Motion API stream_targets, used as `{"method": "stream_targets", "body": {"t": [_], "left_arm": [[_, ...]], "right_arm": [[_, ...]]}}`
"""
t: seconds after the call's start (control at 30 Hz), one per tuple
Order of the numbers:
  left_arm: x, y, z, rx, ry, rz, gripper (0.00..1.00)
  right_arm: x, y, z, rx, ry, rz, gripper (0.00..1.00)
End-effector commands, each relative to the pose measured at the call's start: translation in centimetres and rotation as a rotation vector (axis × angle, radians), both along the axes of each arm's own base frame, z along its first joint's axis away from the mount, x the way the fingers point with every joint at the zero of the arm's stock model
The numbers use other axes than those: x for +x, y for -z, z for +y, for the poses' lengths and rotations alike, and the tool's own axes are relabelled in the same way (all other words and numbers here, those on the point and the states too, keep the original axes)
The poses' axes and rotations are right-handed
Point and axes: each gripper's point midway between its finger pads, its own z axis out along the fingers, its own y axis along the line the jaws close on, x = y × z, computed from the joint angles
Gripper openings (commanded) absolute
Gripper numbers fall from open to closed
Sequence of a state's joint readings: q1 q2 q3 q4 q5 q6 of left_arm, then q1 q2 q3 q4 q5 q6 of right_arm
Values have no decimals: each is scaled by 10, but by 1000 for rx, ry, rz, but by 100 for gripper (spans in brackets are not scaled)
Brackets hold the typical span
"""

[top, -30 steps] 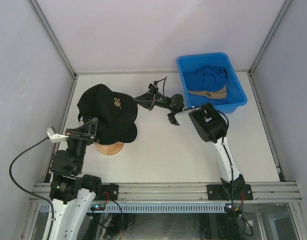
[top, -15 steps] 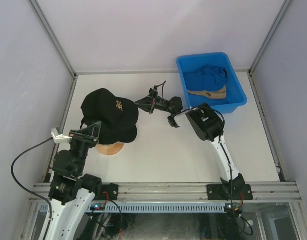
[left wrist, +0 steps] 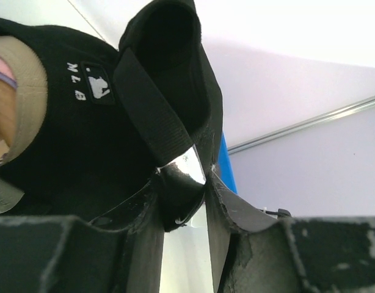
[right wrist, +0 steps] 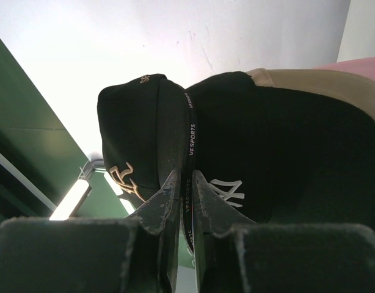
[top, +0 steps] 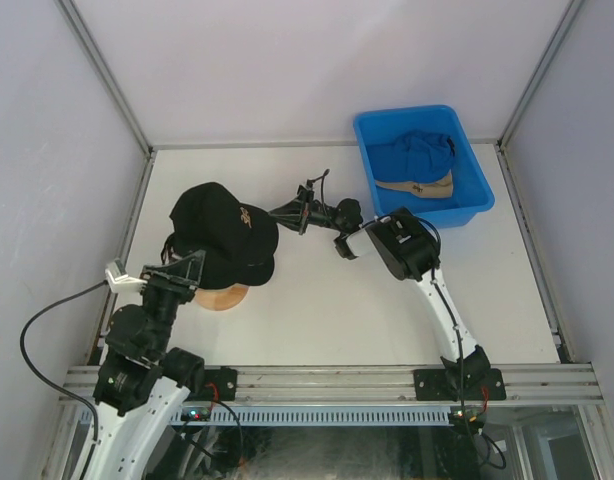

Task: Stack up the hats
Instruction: Stack the hat on the hat.

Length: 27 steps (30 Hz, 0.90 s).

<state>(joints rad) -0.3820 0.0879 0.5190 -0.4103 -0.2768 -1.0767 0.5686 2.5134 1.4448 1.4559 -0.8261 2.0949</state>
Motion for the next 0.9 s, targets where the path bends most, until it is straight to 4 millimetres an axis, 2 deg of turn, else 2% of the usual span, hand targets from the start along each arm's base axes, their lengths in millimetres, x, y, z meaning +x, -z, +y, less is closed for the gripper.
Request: {"method": "stream_targets", "body": {"t": [0.0, 0.27, 0.57, 0.87], "left_arm": [[-2, 10, 8, 35, -37, 12, 36], [-11, 17, 23, 44, -94, 28, 43], [-20, 22, 46, 42, -200, 61, 45], [-32, 19, 59, 23, -244, 54, 45]], "right_arm": [[11, -30, -9, 99, -103, 307, 9], [11, -23, -6, 89, -119, 294, 9], [10, -16, -6, 70, -129, 282, 9], [11, -10, -9, 54, -135, 270, 9]]}}
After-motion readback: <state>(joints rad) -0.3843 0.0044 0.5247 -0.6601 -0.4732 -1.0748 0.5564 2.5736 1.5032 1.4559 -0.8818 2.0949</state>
